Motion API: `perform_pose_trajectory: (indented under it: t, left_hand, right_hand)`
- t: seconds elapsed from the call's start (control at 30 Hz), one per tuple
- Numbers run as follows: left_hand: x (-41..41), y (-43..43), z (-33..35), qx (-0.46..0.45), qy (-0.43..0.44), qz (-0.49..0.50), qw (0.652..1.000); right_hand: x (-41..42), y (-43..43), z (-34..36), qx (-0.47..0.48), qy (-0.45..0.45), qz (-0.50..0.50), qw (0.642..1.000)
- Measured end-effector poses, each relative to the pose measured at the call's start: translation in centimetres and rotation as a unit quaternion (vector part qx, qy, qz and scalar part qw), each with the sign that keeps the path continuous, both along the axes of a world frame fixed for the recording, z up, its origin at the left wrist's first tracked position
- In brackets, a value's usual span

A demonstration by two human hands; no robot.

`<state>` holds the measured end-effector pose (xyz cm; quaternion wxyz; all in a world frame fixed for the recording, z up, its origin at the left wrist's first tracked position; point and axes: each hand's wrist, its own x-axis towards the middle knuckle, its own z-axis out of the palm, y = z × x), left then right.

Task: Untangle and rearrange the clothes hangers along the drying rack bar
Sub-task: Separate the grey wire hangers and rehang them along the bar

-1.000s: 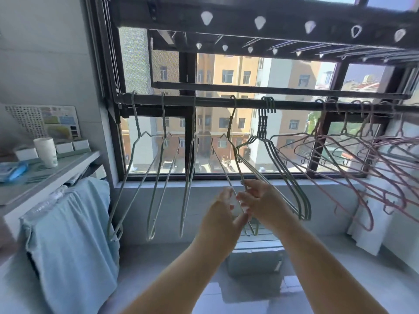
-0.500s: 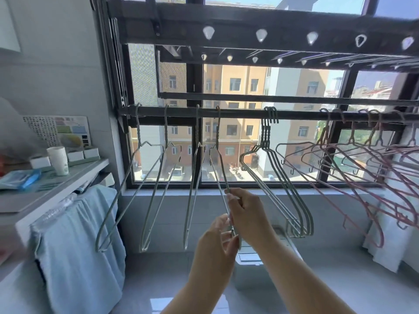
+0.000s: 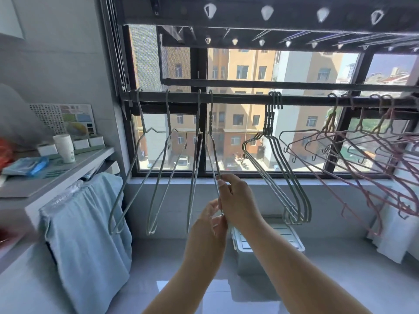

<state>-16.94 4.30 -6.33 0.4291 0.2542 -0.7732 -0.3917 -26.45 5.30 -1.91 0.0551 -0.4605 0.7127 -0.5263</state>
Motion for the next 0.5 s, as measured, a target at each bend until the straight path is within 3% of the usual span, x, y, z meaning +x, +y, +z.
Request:
perform_pose_trajectory:
  t: [0.27,0.5]
  left_hand:
    - [-0.7,1.0,0.2,-0.003,-0.006,0.003,1.0]
    - [-0.8,1.9,0.5,-0.025,-0.014,0.004,1.0]
  right_hand:
    - [-1.2,0.6,-0.3,-0.061,-0.001,-0.012,0.998]
    - [-1.3,0.8,-0.8,-0.035,-0.031,-0.013,0.999]
